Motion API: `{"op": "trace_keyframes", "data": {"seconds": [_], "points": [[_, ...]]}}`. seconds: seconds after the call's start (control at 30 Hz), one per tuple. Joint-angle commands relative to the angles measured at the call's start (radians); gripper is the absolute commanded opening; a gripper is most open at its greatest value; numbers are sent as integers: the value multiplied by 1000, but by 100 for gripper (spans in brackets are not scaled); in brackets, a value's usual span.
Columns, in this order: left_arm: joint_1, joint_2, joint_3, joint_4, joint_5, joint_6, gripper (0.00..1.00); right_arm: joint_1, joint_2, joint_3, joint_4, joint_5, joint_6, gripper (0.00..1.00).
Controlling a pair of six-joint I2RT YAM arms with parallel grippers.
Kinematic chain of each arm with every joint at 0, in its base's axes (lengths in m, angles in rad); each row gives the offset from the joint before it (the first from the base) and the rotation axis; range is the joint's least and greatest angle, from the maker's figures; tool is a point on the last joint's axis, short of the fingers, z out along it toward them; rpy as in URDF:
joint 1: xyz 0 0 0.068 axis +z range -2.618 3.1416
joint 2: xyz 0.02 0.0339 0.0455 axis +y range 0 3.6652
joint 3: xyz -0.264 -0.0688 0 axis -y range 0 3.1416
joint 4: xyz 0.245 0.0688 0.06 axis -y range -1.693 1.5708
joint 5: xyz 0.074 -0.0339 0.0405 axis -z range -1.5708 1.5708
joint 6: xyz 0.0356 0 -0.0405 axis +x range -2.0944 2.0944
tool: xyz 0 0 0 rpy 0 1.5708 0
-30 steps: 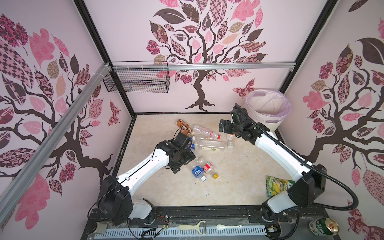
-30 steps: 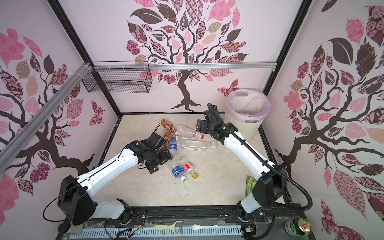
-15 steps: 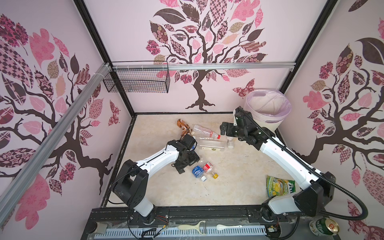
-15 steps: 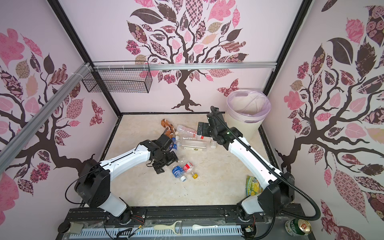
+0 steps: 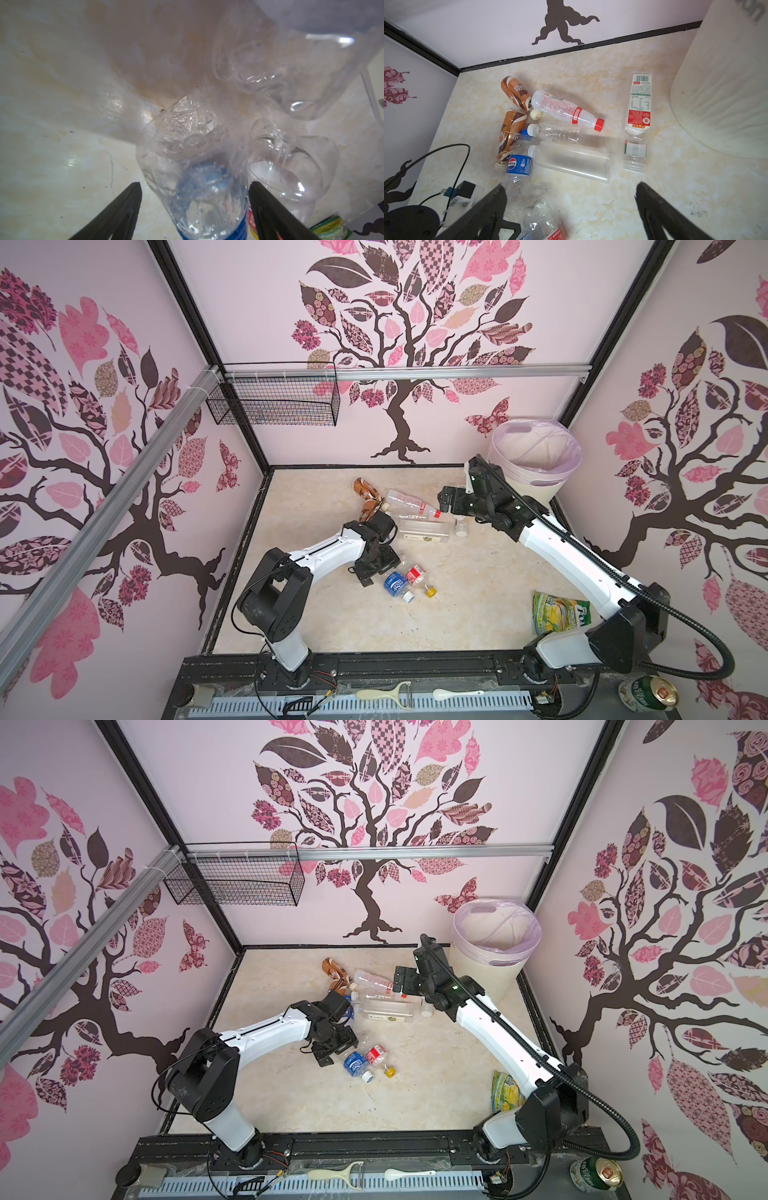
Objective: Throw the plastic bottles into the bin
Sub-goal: 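Lower left gripper onto the blue-labelled clear water bottle and close it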
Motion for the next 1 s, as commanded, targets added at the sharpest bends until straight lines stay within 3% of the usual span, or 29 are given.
{"op": "trace_keyframes", "data": {"seconds": [0.0, 0.37, 0.97], "points": [[-2, 16, 18, 9, -14, 20, 83, 3, -31, 1, 4, -6, 7, 100], [10, 1, -28, 24, -29, 35, 71, 3, -20, 4, 4, -10, 19, 99], [30, 9, -48, -6, -67, 70, 72, 2, -27, -10, 11, -20, 33, 100]]}}
